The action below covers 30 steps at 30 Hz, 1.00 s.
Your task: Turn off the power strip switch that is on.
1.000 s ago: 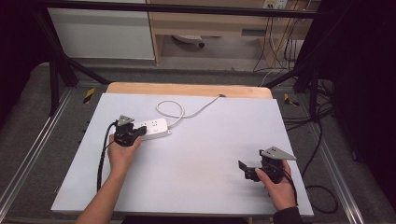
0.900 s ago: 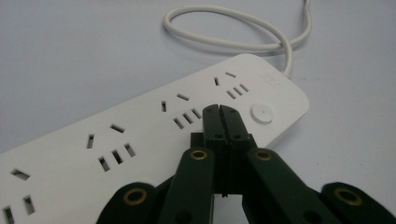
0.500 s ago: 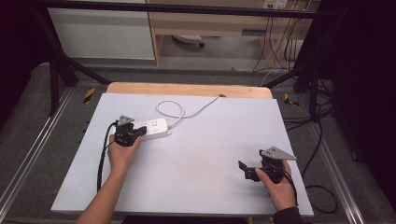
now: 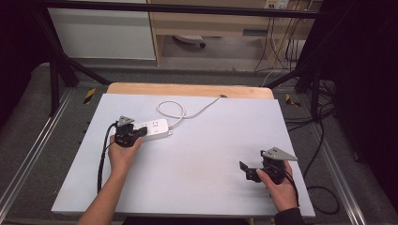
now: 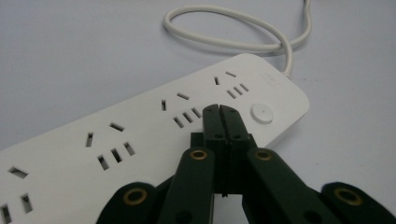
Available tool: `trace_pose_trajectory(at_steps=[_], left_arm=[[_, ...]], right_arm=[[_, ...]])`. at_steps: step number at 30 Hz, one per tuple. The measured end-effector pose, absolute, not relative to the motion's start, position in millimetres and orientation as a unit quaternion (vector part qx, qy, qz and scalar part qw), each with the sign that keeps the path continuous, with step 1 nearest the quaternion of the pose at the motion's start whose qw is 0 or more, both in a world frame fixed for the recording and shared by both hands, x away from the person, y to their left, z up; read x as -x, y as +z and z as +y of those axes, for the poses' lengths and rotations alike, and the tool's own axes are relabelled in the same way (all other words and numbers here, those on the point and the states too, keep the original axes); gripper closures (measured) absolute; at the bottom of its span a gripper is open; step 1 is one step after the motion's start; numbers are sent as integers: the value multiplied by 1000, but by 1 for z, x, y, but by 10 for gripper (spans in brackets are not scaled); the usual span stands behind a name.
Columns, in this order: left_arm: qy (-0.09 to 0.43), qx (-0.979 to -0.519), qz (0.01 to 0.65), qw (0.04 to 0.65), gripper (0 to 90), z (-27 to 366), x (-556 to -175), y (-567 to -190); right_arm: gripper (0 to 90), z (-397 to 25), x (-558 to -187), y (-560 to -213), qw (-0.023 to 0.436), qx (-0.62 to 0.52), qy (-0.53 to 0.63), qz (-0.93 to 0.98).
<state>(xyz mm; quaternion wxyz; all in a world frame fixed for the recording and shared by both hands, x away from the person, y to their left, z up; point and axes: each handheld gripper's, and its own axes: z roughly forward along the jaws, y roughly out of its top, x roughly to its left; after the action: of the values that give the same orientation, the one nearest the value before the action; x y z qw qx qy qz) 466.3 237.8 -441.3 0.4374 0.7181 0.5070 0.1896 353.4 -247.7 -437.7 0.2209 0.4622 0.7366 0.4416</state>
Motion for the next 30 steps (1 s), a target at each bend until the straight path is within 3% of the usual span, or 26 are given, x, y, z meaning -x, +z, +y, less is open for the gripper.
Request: trace_pose_trajectory(at_steps=[20, 27, 30], left_arm=[[180, -717, 506, 444, 900, 240, -466, -442], [153, -708, 518, 455, 900, 244, -468, -438], [191, -730, 496, 429, 900, 240, -466, -435]], right_arm=[[25, -248, -353, -437, 221, -460, 442, 737], [25, -248, -354, -437, 222, -461, 442, 737], [25, -248, -354, -437, 221, -461, 444, 735]])
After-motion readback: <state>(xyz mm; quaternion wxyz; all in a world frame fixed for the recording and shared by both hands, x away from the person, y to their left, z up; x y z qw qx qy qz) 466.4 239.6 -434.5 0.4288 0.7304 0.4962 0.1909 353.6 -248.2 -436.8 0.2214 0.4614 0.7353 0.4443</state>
